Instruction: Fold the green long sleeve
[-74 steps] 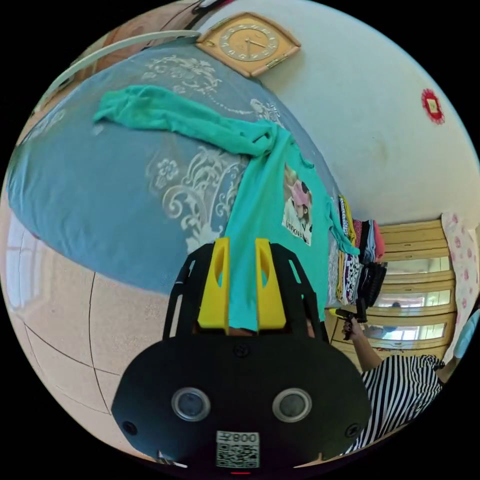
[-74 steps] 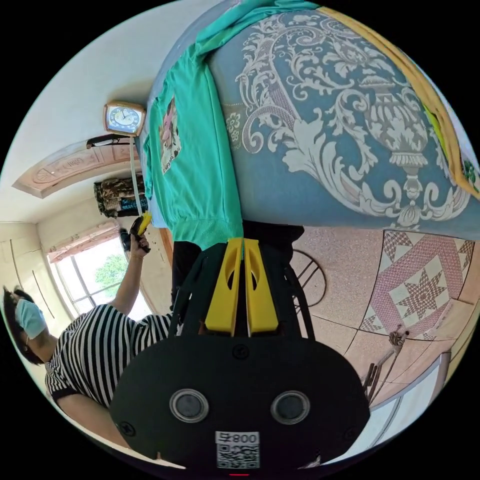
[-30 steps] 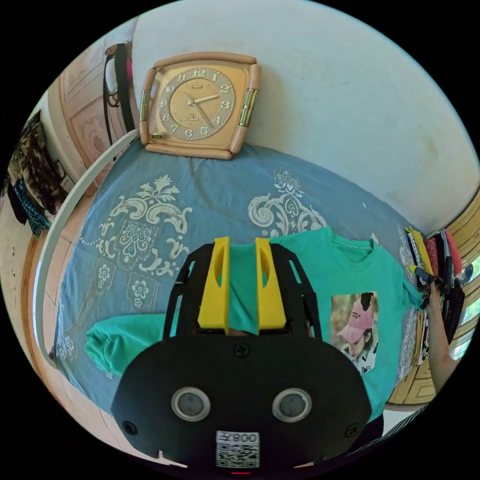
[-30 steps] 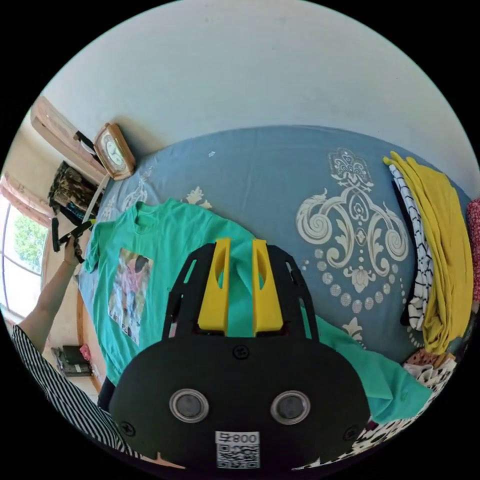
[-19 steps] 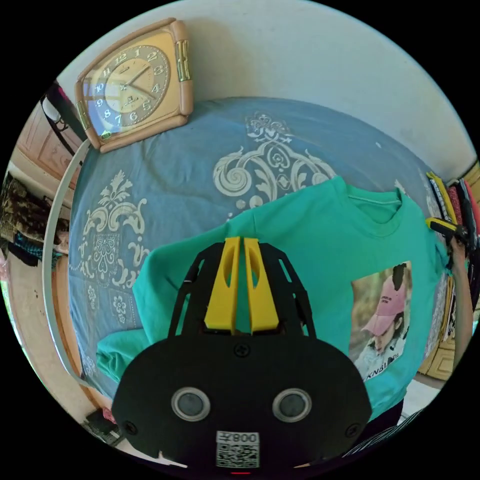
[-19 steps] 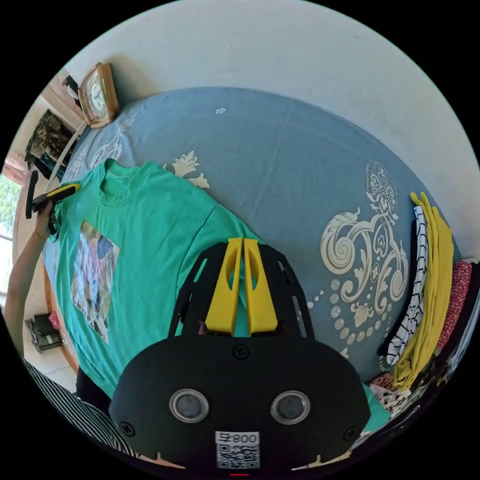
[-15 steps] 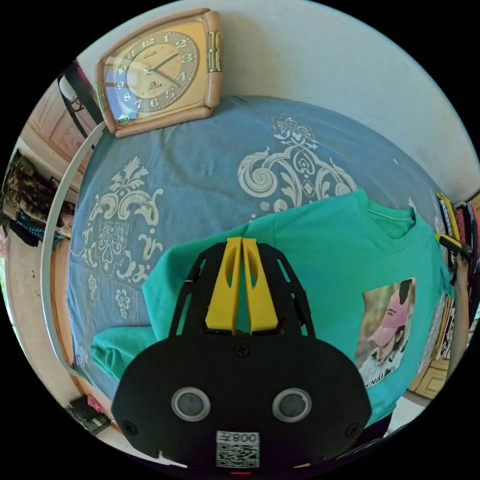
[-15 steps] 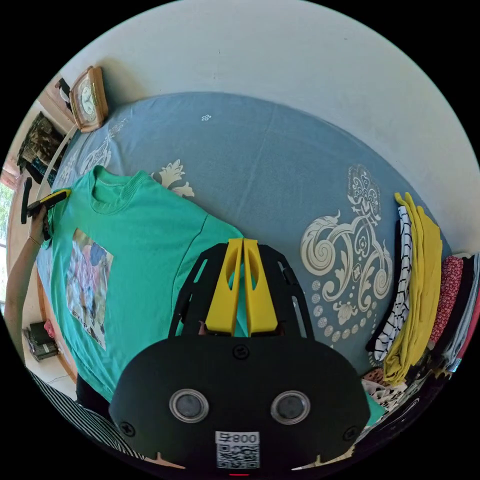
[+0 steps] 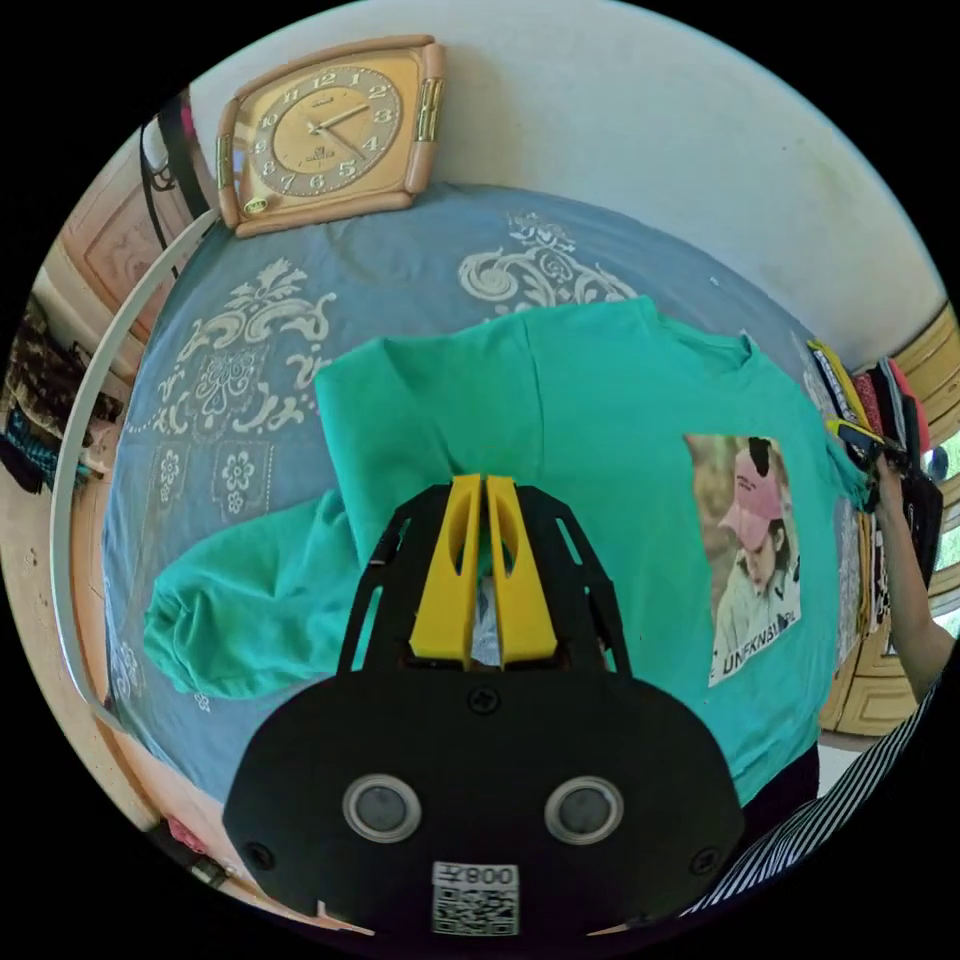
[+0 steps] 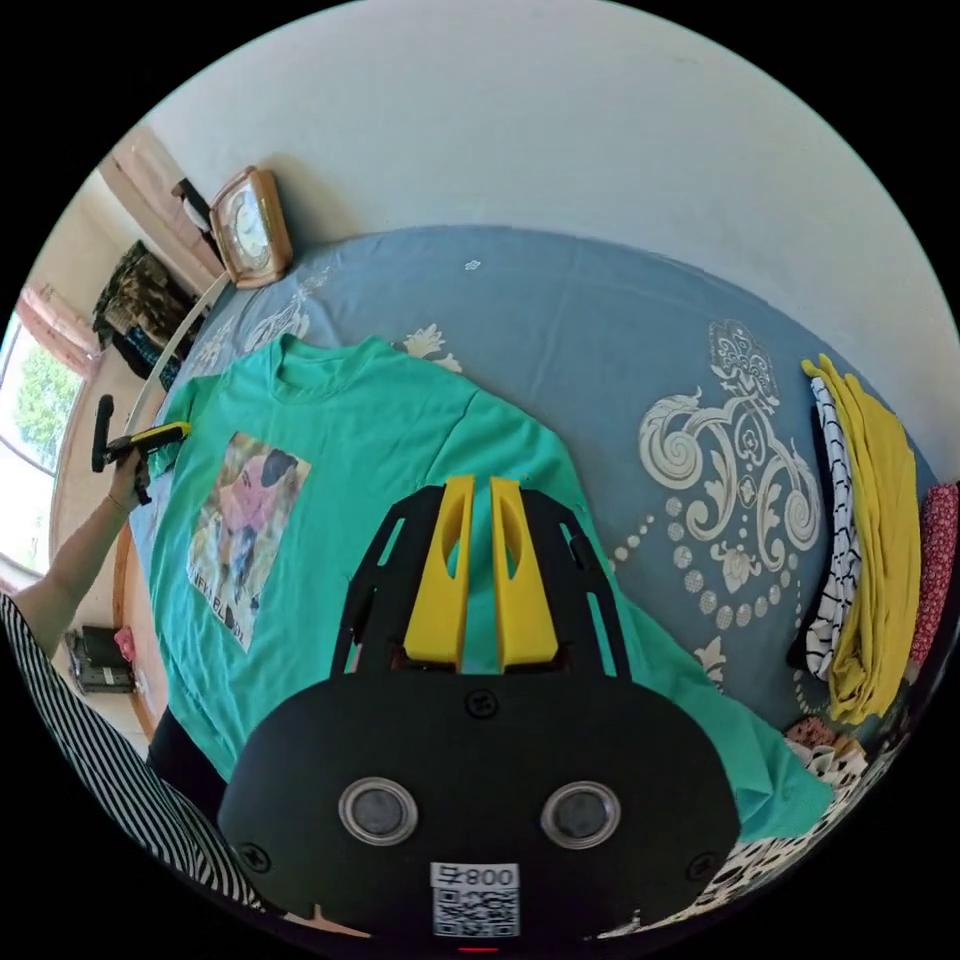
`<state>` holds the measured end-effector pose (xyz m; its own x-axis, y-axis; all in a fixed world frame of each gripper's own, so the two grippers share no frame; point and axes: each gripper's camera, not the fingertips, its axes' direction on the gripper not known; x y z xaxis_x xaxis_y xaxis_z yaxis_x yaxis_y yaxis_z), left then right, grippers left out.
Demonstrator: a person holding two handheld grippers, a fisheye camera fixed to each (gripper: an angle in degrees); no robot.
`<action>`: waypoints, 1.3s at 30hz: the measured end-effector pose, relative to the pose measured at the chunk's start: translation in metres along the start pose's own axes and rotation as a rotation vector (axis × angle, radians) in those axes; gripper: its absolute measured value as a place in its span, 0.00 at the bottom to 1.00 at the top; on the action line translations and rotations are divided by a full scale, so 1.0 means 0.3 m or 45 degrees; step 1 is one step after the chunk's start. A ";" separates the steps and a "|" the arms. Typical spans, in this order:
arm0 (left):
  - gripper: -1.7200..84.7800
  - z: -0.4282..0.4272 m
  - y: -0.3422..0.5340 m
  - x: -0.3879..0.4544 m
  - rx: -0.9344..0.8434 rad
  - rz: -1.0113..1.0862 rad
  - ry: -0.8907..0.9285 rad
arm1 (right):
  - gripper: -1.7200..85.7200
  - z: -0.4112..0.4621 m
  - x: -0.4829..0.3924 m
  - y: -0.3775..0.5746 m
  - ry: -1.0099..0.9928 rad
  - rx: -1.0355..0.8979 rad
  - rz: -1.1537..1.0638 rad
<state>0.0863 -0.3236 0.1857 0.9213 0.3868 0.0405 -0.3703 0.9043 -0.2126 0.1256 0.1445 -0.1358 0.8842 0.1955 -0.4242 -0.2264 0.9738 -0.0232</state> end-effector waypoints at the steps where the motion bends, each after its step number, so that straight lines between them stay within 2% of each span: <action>1: 0.03 0.003 0.008 -0.012 0.024 -0.016 0.023 | 0.03 0.028 -0.017 0.013 0.051 -0.042 -0.021; 3: 0.03 0.021 0.013 -0.053 0.030 -0.163 0.107 | 0.02 0.076 -0.011 0.029 0.134 -0.112 -0.015; 5: 0.03 0.017 0.008 -0.039 0.056 -0.162 0.057 | 0.02 0.056 0.022 0.039 0.015 -0.043 0.064; 9: 0.05 -0.003 -0.060 0.073 0.202 0.025 0.163 | 0.04 -0.017 -0.010 -0.010 -0.086 0.138 0.020; 12: 0.08 0.063 -0.180 0.180 0.191 0.139 0.226 | 0.08 -0.008 -0.083 -0.141 -0.125 0.188 -0.096; 16: 0.10 0.178 -0.333 0.291 0.143 0.217 0.228 | 0.10 0.073 -0.164 -0.354 -0.133 0.122 -0.202; 21: 0.11 0.322 -0.458 0.398 0.082 0.288 0.194 | 0.10 0.170 -0.216 -0.474 -0.136 0.019 -0.268; 24: 0.09 0.417 -0.464 0.448 0.005 0.316 0.152 | 0.09 0.245 -0.241 -0.484 -0.091 -0.076 -0.279; 28: 0.06 0.433 -0.415 0.478 0.062 0.314 0.110 | 0.05 0.228 -0.259 -0.433 -0.051 -0.008 -0.301; 32: 0.05 0.384 -0.333 0.490 0.244 0.306 0.105 | 0.03 0.127 -0.266 -0.344 -0.027 0.238 -0.289; 34: 0.05 0.406 -0.315 0.498 0.262 0.291 0.104 | 0.03 0.119 -0.271 -0.311 -0.023 0.305 -0.260; 39: 0.06 0.573 -0.288 0.537 0.136 0.248 0.074 | 0.05 0.257 -0.284 -0.319 0.044 0.094 -0.223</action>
<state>0.2463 -0.3082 0.3784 0.8352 0.5478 -0.0485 -0.5496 0.8286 -0.1065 0.1035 0.0438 -0.0275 0.8925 0.0194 -0.4507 -0.0387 0.9987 -0.0337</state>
